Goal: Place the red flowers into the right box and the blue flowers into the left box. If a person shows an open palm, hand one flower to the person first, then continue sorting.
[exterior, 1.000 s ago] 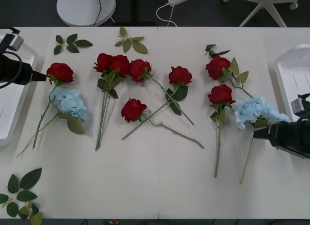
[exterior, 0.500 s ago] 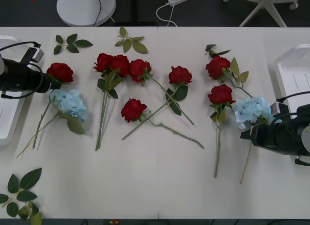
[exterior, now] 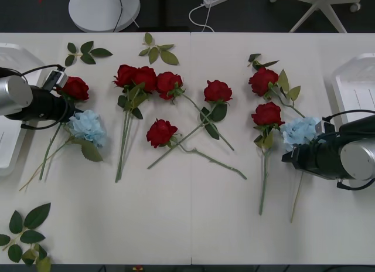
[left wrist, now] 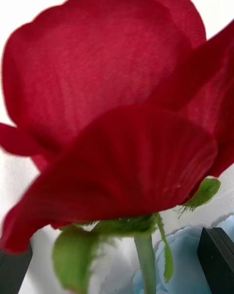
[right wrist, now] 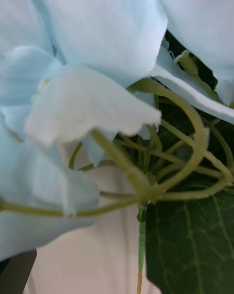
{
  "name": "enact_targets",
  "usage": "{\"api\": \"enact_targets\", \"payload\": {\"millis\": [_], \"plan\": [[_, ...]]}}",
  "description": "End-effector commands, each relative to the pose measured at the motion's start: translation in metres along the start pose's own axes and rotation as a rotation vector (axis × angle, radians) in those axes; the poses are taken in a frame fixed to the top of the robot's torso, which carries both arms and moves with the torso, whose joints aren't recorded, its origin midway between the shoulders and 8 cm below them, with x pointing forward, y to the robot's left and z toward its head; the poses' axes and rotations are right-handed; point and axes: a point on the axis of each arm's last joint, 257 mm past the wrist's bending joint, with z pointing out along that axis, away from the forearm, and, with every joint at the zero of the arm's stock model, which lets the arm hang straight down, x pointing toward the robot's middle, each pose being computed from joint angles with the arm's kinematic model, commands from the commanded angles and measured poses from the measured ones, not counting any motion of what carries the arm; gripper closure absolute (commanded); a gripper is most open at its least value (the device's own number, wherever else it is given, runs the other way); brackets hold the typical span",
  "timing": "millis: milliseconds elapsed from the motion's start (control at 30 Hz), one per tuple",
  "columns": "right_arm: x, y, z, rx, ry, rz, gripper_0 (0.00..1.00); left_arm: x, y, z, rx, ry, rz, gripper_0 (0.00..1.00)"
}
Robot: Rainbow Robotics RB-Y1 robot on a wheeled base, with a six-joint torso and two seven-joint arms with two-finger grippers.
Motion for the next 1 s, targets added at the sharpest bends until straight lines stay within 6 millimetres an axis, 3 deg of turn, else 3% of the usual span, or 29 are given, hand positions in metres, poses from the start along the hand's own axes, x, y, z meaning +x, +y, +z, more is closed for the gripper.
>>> {"api": "enact_targets", "payload": {"millis": [33,167,200,233,300,333,367,400,633,1000], "plan": [[-0.012,0.016,0.008,-0.011,-0.024,-0.019,0.0,-0.014,-0.004,0.004,-0.017,-0.002,0.02,0.0],[-0.013,0.014,0.01,-0.005,-0.027,-0.03,0.0,-0.008,-0.008,0.008,-0.016,0.01,0.015,0.0],[-0.013,0.015,0.01,-0.006,-0.027,-0.033,0.07,-0.006,-0.009,0.009,-0.013,0.015,0.018,0.0],[-0.013,0.013,0.01,-0.002,-0.027,-0.032,0.19,-0.006,-0.01,0.009,-0.012,0.018,0.019,0.08],[-0.013,0.013,0.01,-0.003,-0.028,-0.034,0.62,-0.003,-0.012,0.01,-0.007,0.026,0.015,0.62],[-0.014,0.013,0.01,-0.003,-0.029,-0.033,0.72,-0.003,-0.012,0.01,-0.004,0.025,0.012,0.75],[-0.013,0.013,0.01,-0.004,-0.028,-0.033,0.93,-0.003,-0.012,0.01,-0.001,0.025,0.005,0.91],[-0.013,0.013,0.01,-0.003,-0.026,-0.034,1.0,-0.003,-0.013,0.01,0.002,0.023,0.002,0.99],[-0.011,0.012,0.01,-0.004,-0.019,-0.039,1.0,-0.009,-0.012,0.007,0.003,0.008,0.007,1.0],[-0.008,0.006,0.0,-0.027,0.022,-0.148,1.0,-0.028,0.013,-0.015,-0.018,-0.036,0.021,1.0]]}}
